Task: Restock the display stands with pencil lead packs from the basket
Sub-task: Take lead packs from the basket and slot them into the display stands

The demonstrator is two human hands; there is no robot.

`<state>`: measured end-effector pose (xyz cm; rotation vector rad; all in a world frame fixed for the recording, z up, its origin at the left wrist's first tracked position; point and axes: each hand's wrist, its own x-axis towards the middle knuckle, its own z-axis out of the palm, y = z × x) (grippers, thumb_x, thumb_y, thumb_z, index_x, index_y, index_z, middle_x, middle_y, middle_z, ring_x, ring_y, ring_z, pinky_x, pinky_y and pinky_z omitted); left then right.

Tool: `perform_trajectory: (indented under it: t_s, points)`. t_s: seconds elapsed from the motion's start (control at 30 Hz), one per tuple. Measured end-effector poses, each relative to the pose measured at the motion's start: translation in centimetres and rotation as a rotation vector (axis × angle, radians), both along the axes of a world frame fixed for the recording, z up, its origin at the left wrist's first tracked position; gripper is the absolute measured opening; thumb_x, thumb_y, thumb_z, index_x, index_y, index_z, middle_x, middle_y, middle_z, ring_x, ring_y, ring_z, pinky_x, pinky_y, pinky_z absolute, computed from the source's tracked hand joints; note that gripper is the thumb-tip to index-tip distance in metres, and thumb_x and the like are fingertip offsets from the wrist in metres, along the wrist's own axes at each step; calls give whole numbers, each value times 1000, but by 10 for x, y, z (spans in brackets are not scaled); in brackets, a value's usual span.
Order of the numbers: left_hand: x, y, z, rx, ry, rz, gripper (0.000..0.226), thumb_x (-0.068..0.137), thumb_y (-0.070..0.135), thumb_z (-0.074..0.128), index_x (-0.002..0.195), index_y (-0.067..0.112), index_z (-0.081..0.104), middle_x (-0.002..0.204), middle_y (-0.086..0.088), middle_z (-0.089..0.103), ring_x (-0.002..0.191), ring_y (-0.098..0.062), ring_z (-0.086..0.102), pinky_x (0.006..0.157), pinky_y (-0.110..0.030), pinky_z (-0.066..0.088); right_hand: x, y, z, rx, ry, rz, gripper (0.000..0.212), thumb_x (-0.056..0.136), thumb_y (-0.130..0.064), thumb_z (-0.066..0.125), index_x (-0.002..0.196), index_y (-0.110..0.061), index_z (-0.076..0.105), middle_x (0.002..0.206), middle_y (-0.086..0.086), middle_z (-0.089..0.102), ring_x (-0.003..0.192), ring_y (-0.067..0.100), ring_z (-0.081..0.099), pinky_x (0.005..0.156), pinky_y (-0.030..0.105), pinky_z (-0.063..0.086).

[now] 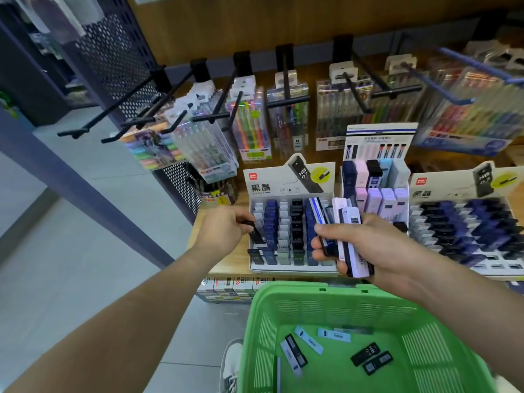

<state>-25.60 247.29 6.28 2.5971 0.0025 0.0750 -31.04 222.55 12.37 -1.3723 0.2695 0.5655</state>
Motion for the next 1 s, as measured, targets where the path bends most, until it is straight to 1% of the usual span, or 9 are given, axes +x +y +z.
perform_trajectory:
  t_s: [0.1, 0.23, 0.37, 0.47, 0.6, 0.7, 0.77, 0.9, 1.0]
  points:
    - [-1, 1, 2, 19, 5, -4, 15, 77, 13, 78, 89, 21, 78, 75, 17, 63, 79, -5, 59, 75, -15, 41, -2, 3, -1, -1, -6, 22, 17, 86, -14, 72, 101, -9, 67, 80, 11, 75, 73, 22, 74, 40, 21, 43]
    - [-2, 6, 7, 38, 78, -37, 16, 75, 16, 80, 89, 24, 78, 76, 19, 65, 81, -3, 62, 81, -17, 46, -2, 3, -1, -2, -13, 33, 15, 87, -14, 72, 100, -11, 67, 81, 11, 75, 70, 21, 74, 40, 21, 44]
    - [-7, 8, 6, 8, 99, -66, 16, 74, 15, 80, 88, 21, 78, 73, 21, 64, 75, 0, 62, 76, -13, 47, -2, 2, -1, 1, -18, 32, 13, 86, -14, 73, 98, -12, 67, 79, 10, 75, 68, 21, 73, 41, 20, 44]
    - [-9, 8, 1, 3, 114, -102, 15, 75, 13, 80, 89, 19, 78, 81, 11, 71, 73, -1, 61, 71, -7, 45, -2, 2, -2, 1, -20, 43, 13, 86, -14, 73, 98, -12, 67, 81, 11, 75, 69, 21, 73, 41, 21, 45]
    - [-12, 2, 0, 93, 104, -172, 19, 82, 14, 74, 101, 16, 76, 101, 1, 74, 92, -13, 65, 88, -22, 48, -2, 2, -3, 8, -10, 43, 15, 86, -11, 72, 100, -9, 66, 81, 11, 75, 68, 21, 72, 41, 21, 44]
    - [-8, -1, 3, 233, 88, -265, 22, 90, 15, 65, 109, 20, 73, 110, 3, 71, 104, -13, 63, 88, -14, 40, -1, 1, -3, 36, 15, 9, 19, 85, -2, 70, 103, -6, 62, 77, 9, 73, 67, 23, 73, 40, 21, 45]
    - [-8, -3, 2, 237, 115, -242, 23, 91, 11, 63, 109, 20, 73, 109, 4, 72, 102, -12, 64, 86, -10, 38, -1, 1, -2, 33, 19, 7, 23, 84, 0, 70, 104, -7, 61, 76, 8, 74, 68, 23, 74, 41, 21, 46]
    - [-9, -6, -1, 163, 213, -150, 19, 85, 2, 65, 84, 21, 66, 89, 1, 71, 87, -17, 66, 82, -31, 53, -3, 3, -2, 10, -4, 29, 27, 81, 0, 75, 104, -8, 63, 79, 6, 75, 71, 22, 74, 41, 22, 45]
    - [-9, -6, 8, 237, 219, -151, 9, 86, 11, 68, 89, 18, 74, 91, 3, 72, 89, -16, 64, 84, -31, 51, -5, 2, -2, 13, -10, 21, 28, 79, 0, 77, 100, -9, 61, 77, 6, 75, 71, 23, 74, 41, 21, 45]
